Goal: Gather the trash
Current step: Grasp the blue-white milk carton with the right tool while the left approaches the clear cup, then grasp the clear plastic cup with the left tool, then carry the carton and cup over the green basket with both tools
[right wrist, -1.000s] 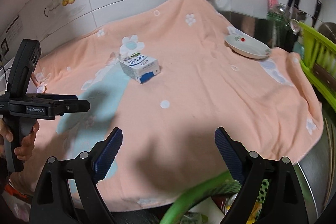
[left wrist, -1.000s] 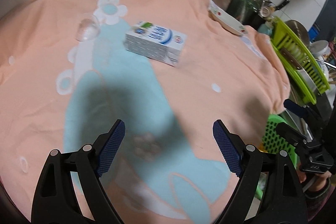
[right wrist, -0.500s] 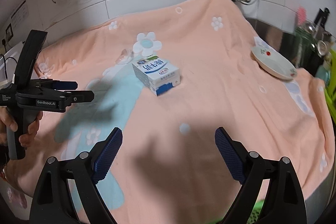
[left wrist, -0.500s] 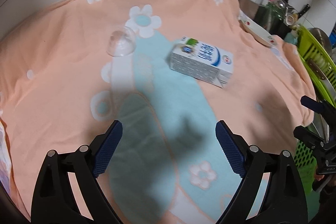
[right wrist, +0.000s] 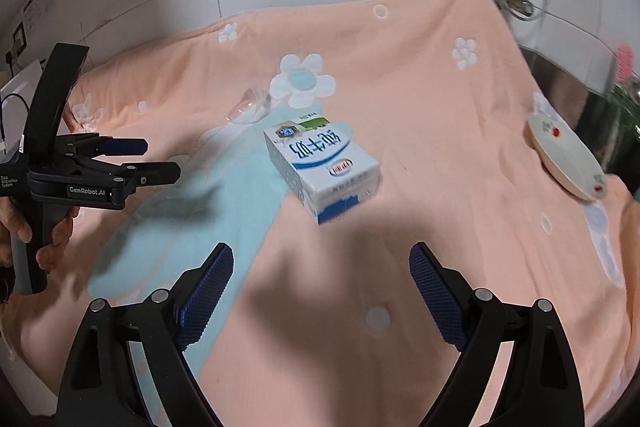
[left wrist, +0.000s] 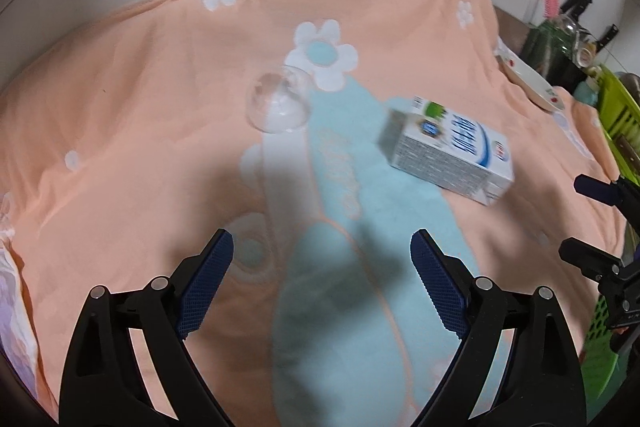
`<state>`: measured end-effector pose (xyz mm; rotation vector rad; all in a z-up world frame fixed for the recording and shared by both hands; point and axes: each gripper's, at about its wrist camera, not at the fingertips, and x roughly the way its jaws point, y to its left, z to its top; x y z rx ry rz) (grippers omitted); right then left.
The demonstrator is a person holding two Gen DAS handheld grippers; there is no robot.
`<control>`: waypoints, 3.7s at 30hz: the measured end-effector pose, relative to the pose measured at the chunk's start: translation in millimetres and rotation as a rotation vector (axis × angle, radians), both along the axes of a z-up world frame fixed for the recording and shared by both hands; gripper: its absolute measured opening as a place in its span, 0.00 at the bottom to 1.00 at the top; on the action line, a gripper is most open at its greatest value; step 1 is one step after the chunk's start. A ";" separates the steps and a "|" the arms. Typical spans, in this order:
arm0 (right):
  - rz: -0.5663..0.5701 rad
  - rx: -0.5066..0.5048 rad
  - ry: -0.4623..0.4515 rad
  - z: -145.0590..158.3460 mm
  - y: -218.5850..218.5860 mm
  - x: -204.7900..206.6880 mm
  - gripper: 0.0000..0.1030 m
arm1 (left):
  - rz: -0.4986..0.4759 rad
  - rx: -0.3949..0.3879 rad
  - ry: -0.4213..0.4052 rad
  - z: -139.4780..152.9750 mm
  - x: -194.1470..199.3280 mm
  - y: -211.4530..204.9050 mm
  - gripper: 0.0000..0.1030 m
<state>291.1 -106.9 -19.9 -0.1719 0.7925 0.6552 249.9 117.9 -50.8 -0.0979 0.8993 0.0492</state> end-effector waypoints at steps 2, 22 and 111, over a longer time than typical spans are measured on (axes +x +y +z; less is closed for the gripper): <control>0.014 -0.013 -0.002 -1.4 8.5 11.2 0.84 | 0.009 0.002 -0.010 1.6 4.7 6.6 0.86; 0.113 -0.099 0.042 -32.4 65.2 96.2 0.88 | 0.098 -0.032 -0.026 -4.7 60.2 60.5 0.86; 0.012 -0.043 -0.006 4.2 -5.5 -21.9 0.61 | -0.096 -0.145 -0.167 24.9 -4.2 -60.1 0.59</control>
